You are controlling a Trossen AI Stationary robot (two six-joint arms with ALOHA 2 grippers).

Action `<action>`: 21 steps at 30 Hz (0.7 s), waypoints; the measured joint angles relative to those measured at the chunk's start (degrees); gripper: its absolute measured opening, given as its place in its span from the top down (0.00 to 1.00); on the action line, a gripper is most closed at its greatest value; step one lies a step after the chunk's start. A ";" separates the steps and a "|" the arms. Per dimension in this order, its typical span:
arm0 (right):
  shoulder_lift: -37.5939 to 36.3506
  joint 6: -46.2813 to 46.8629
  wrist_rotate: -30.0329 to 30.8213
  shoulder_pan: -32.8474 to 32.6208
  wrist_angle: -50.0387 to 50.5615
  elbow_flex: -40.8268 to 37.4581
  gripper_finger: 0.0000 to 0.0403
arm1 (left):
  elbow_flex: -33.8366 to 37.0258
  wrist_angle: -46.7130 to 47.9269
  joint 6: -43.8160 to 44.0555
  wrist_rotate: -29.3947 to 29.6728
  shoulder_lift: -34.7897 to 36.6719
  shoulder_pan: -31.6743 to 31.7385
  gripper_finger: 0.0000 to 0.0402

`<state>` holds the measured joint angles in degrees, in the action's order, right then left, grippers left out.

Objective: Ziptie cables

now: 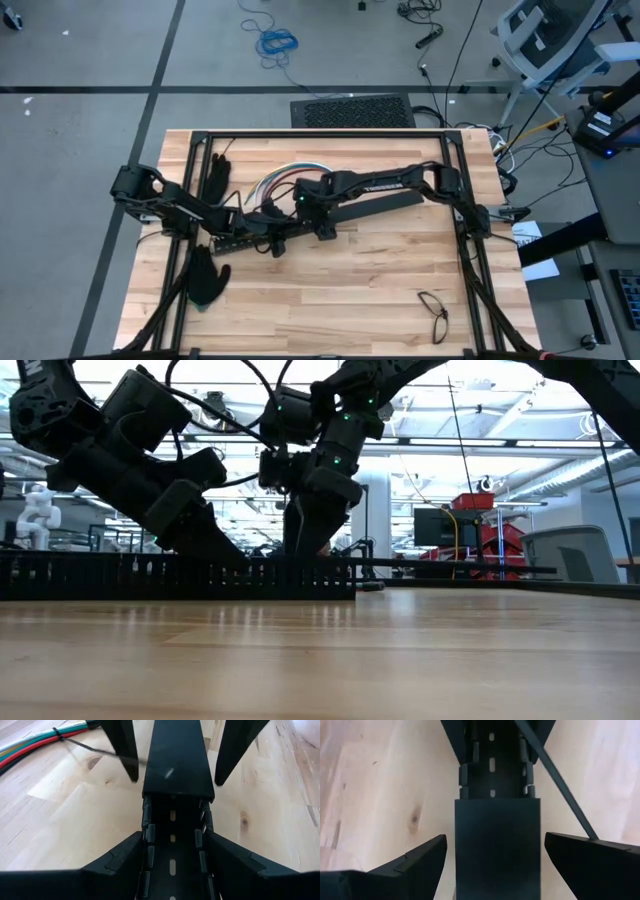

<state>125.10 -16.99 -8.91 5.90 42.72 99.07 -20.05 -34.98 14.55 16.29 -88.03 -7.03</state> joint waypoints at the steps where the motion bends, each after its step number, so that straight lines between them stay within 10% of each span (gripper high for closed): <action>1: 0.23 0.08 -0.01 -0.01 -0.13 0.00 0.17 | 0.00 0.00 0.00 0.00 0.00 0.00 0.48; 21: 0.30 1.30 0.08 -0.01 0.35 0.00 0.39 | 0.01 -0.02 0.07 0.00 0.00 0.00 0.48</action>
<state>125.40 -15.69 -8.84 5.89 43.08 99.07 -20.03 -35.00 14.61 16.29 -88.03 -7.03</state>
